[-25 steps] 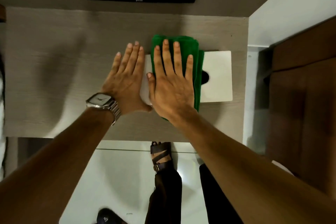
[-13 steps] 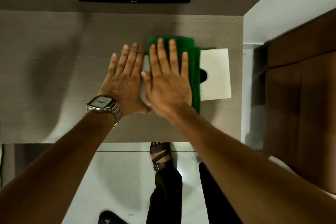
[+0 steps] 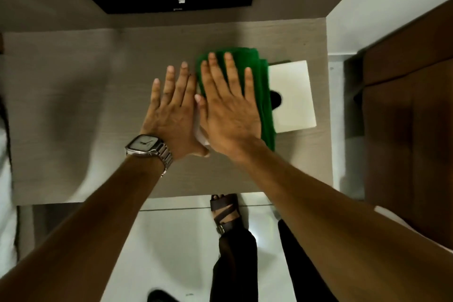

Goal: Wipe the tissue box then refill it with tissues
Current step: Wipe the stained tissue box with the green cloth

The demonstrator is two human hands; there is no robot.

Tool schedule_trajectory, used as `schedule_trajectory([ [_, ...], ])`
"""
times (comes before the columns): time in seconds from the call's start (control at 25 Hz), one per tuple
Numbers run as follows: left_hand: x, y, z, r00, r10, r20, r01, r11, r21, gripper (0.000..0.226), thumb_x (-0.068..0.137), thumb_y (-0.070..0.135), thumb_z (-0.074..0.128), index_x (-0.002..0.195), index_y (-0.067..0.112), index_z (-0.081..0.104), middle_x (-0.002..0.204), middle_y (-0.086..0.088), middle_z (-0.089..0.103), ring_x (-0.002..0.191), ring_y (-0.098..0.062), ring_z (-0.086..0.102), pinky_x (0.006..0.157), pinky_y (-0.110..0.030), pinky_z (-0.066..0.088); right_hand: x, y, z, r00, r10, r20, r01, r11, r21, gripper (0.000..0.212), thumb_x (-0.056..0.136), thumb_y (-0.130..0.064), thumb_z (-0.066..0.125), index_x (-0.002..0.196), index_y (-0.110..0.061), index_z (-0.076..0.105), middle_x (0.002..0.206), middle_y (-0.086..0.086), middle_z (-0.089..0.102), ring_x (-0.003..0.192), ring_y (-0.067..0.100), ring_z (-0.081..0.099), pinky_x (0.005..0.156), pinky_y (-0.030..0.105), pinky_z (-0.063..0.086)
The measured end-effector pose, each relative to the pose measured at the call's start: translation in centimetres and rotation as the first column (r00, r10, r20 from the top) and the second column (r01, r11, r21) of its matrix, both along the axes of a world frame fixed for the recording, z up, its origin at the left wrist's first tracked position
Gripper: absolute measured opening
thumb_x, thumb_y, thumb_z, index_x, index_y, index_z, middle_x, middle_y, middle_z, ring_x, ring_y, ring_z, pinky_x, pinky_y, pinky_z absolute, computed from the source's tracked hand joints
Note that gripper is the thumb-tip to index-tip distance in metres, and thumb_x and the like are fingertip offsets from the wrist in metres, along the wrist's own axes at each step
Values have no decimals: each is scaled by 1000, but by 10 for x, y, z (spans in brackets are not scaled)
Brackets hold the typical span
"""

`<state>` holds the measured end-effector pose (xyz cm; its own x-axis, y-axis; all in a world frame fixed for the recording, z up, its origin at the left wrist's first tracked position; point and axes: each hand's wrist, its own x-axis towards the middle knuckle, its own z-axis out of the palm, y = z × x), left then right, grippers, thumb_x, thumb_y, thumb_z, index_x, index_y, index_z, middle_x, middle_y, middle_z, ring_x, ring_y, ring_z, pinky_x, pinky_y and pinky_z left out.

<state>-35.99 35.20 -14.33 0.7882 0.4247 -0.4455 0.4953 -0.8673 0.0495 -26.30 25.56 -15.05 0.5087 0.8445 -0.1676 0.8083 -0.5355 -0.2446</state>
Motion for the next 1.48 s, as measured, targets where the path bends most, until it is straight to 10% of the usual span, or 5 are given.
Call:
schedule_trajectory([
  [0.24, -4, 4, 5, 1000, 1, 3, -1, 1000, -5, 162, 38, 78, 79, 152, 14, -17, 163, -11, -17, 149, -29, -18, 116, -50, -14, 38, -52, 0, 974, -220, 50, 222, 974, -42, 64, 101, -50, 26, 159, -28, 12, 169, -4, 10, 154, 38, 1, 110, 78, 2],
  [0.48, -3, 0, 7, 999, 13, -36, -12, 1000, 28, 168, 31, 82, 77, 153, 12, -13, 164, -13, -11, 150, -31, -12, 118, -54, -6, 70, -88, 12, 909, -386, -157, 406, 905, 124, 56, 106, -25, 38, 159, -17, 20, 167, 1, 19, 154, 34, 9, 118, 42, 24],
  [0.64, -3, -3, 12, 1000, 4, -4, -3, 999, 53, 172, 22, 104, 45, 155, 7, -9, 164, -18, -3, 150, -37, -2, 117, -61, 5, 82, -108, 32, 729, -526, -437, 668, 687, 286, 54, 107, -19, 36, 158, -15, 19, 167, 2, 19, 155, 26, 5, 122, 35, 10],
  [0.96, 169, -164, 62, 929, -306, 207, 321, 946, -38, 145, 54, 101, 34, 155, 3, 1, 164, -17, 0, 151, -32, 1, 121, -42, -4, 228, -251, 117, 533, -754, -383, 723, 170, 670, 47, 101, -1, 44, 147, 8, 38, 155, 25, 37, 148, 39, 30, 121, 51, 24],
  [1.48, 380, -343, 45, 701, -678, 221, 706, 704, -76, 128, 73, 72, 58, 148, 11, -26, 161, -11, -26, 148, -25, -20, 119, -42, -10, 378, -414, 50, 17, -886, -463, 993, -40, 114, 54, 107, -21, 29, 157, -4, 16, 166, 20, 12, 152, 43, 1, 124, 47, -1],
])
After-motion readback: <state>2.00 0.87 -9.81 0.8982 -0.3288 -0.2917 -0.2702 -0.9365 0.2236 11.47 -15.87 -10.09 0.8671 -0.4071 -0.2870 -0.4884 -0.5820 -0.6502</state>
